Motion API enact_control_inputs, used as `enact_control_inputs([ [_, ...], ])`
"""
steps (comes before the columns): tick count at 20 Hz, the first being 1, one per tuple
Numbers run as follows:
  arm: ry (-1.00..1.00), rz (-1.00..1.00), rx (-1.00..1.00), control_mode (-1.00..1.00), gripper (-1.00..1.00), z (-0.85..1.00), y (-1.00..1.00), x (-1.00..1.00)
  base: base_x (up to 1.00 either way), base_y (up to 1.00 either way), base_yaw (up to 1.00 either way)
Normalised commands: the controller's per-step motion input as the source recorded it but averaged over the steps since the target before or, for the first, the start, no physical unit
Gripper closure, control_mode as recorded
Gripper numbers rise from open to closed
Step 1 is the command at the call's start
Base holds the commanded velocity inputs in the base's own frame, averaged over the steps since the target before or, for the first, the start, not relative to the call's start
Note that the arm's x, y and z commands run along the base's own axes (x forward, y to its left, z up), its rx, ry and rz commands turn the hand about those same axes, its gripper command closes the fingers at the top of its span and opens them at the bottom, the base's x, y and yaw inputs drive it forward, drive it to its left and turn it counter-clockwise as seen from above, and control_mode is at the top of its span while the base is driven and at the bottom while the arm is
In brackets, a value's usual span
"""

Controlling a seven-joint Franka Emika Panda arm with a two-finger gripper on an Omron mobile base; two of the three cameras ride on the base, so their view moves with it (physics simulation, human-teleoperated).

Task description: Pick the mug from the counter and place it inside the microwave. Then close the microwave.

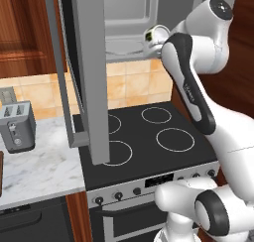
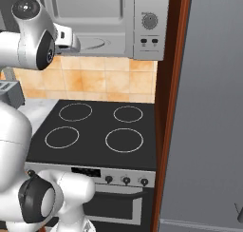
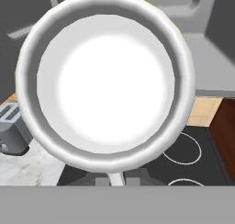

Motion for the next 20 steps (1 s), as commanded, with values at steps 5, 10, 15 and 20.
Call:
enact_control_inputs([
  [5,0.02,0.0,-0.04,-1.0,1.0,0.0,0.0,0.34,0.0,0.0,0.0],
  [10,0.04,0.0,-0.04,-1.0,1.0,0.02,0.0,0.35,0.0,0.0,0.0],
  [15,0.04,0.0,-0.04,-1.0,1.0,0.03,0.0,0.36,0.0,0.0,0.0],
  [20,0.03,0.0,-0.04,-1.0,1.0,0.03,0.0,0.35,0.0,0.0,0.0],
])
